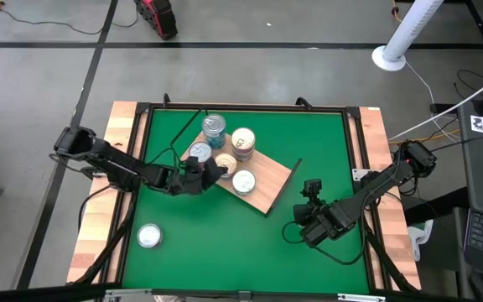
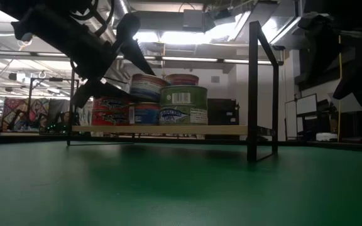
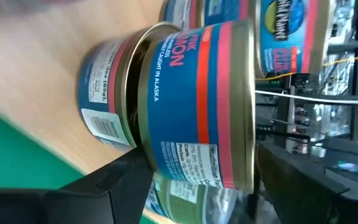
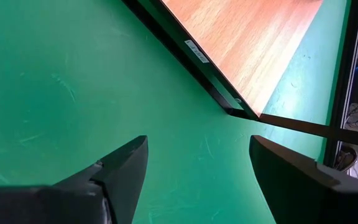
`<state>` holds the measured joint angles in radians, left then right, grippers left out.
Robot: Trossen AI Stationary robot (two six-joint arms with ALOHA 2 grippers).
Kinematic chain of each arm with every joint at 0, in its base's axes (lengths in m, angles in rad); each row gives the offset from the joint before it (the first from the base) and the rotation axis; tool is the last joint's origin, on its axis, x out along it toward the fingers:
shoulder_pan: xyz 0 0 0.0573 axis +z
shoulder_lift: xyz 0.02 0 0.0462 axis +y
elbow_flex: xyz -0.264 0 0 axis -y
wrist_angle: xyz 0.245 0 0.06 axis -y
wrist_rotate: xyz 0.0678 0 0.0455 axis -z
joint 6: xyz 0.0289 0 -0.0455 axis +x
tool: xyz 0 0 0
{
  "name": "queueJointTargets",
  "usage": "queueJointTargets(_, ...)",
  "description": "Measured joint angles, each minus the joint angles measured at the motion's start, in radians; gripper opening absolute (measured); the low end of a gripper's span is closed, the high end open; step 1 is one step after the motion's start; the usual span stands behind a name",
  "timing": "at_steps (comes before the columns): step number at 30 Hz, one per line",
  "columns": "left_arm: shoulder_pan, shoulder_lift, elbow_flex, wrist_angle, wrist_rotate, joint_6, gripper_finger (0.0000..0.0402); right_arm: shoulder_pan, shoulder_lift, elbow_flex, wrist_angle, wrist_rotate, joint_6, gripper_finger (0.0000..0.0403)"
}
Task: Stack canned seafood by type on shelf
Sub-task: Stack the blue and pink tuna can on top of the blue and pink tuna can on the shelf
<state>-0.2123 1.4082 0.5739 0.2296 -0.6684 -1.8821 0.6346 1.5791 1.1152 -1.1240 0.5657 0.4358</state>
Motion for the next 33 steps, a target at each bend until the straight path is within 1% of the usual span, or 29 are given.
queueJointTargets(3, 0.014, -0.001, 0.002, 0.006, 0.071, -0.093, 0.0278, 0.0, 0.0, 0.0, 0.0, -0.001, 0.0, 0.028)
queueJointTargets(6, 0.02, -0.002, 0.002, 0.007, 0.121, -0.113, 0.0278, 0.0, 0.0, 0.0, 0.0, -0.001, 0.0, 0.028)
queueJointTargets(15, 0.032, -0.059, -0.004, -0.027, 0.146, -0.073, 0.0279, 0.0, 0.0, 0.0, 0.001, -0.001, 0.0, 0.028)
queueJointTargets(22, 0.039, -0.075, -0.004, -0.016, 0.143, -0.089, 0.0279, 0.0, 0.0, 0.0, 0.005, -0.001, 0.0, 0.028)
queueJointTargets(23, 0.039, -0.075, -0.004, -0.015, 0.15, -0.099, 0.0279, 0.0, 0.0, 0.0, 0.005, -0.001, 0.0, 0.028)
queueJointTargets(29, 0.038, -0.075, -0.004, -0.011, 0.265, -0.114, 0.0279, 0.0, 0.0, 0.0, 0.005, -0.001, 0.0, 0.028)
queueJointTargets(33, 0.039, -0.077, -0.004, -0.009, 0.297, -0.109, 0.0279, 0.0, 0.0, 0.0, 0.005, -0.001, 0.0, 0.028)
